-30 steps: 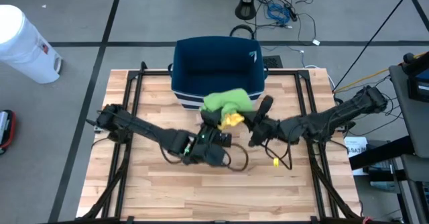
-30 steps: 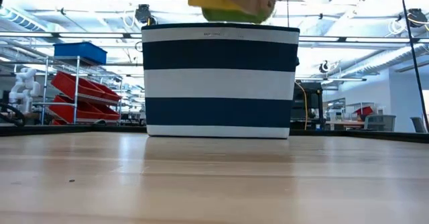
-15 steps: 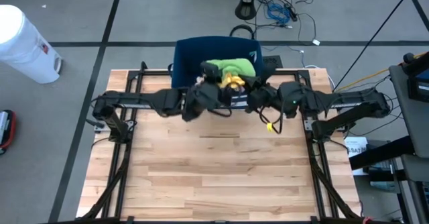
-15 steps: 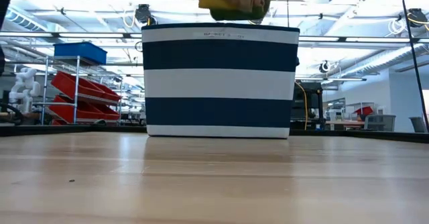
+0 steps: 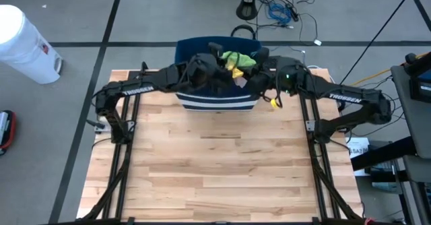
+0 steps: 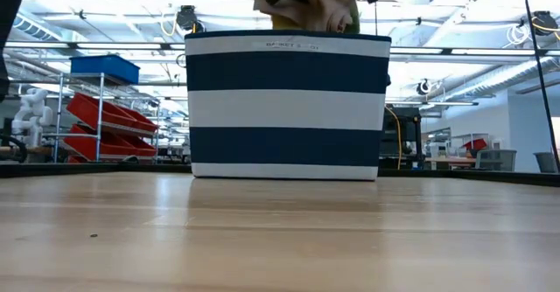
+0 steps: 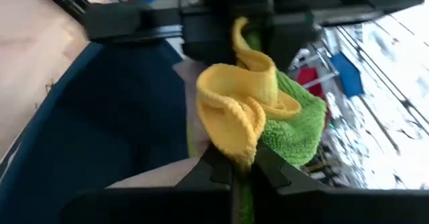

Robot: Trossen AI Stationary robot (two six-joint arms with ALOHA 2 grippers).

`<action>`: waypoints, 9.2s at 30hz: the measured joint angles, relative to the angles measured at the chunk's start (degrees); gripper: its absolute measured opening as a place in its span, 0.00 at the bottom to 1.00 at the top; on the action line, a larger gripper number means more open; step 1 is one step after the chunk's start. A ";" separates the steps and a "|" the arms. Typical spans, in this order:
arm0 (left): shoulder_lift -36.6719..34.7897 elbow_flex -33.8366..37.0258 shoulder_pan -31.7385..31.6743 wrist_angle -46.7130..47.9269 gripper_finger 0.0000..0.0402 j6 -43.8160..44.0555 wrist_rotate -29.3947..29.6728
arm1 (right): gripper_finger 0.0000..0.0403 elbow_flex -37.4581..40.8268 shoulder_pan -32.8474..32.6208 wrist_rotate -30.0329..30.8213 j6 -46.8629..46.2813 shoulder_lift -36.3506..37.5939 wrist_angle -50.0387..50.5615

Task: Fold towel
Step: Put the stacked towels into the blue bin, then return to Home Position

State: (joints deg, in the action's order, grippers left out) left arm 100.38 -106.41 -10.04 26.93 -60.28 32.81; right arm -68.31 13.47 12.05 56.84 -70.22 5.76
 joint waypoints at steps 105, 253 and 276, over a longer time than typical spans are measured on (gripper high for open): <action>0.77 0.07 -25.02 19.96 0.56 13.71 -41.89 | 0.53 -4.83 24.21 -28.96 -18.24 -6.74 3.82; -100.22 101.33 -16.73 -18.35 0.55 61.53 -44.18 | 0.36 67.54 22.45 -55.13 -49.38 70.05 -10.10; -100.23 101.31 -16.73 -18.38 0.55 61.27 -44.04 | 0.36 67.52 22.43 -47.49 -52.77 69.99 -11.08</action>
State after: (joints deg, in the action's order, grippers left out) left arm 0.15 -5.10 -26.76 8.55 0.99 -11.22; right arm -0.80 35.90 -35.44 4.07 -0.23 -5.32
